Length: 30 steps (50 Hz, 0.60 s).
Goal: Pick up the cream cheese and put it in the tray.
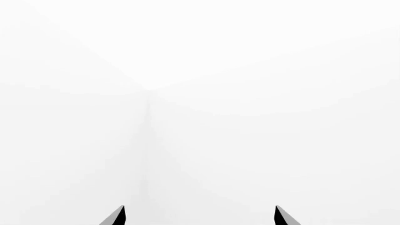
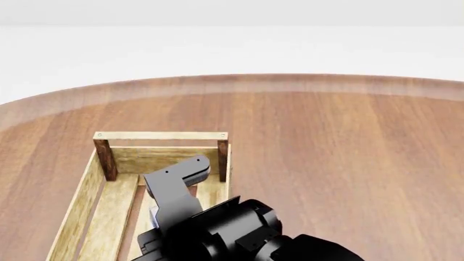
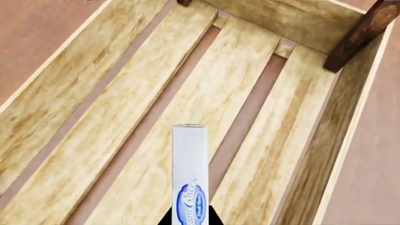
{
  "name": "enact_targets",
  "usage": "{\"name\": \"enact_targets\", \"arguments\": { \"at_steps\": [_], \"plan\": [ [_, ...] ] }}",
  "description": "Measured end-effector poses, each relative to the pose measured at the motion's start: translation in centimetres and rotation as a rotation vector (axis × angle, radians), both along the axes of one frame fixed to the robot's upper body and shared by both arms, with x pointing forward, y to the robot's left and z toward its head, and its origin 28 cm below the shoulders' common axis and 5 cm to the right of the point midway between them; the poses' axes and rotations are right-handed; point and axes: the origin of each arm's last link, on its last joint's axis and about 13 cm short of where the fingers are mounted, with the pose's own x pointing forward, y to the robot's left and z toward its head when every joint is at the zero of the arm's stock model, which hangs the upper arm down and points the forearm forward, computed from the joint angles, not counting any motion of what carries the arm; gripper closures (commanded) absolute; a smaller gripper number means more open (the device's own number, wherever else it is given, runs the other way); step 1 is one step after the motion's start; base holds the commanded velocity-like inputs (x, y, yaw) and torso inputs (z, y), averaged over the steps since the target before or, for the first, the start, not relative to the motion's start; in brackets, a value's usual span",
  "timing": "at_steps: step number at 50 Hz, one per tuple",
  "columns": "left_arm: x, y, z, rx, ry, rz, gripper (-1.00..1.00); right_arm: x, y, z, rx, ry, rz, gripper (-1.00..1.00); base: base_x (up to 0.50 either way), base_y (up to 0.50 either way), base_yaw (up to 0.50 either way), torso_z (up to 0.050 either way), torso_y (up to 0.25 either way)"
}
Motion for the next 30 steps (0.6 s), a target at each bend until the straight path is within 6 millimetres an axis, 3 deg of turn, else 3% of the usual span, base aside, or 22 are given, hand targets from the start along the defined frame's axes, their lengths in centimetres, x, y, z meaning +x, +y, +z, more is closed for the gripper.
{"name": "enact_targets", "arguments": {
  "at_steps": [17,18,30],
  "plan": [
    [0.03,-0.04,0.01,0.0,0.0,-0.002,-1.0,0.08,0.01,-0.04,0.031,0.009,-0.001,1.0,0.0,0.0,0.0,0.0,0.001],
    [0.03,-0.04,0.02,0.0,0.0,-0.002,-1.0,0.11,0.0,-0.02,0.034,0.008,-0.002,-1.0,0.0,0.0,0.0,0.0,0.0],
    [0.07,-0.05,0.05,0.001,0.0,-0.002,-1.0,0.44,0.05,0.52,0.063,-0.002,0.0,-1.0,0.0,0.0,0.0,0.0,0.0]
  ]
}}
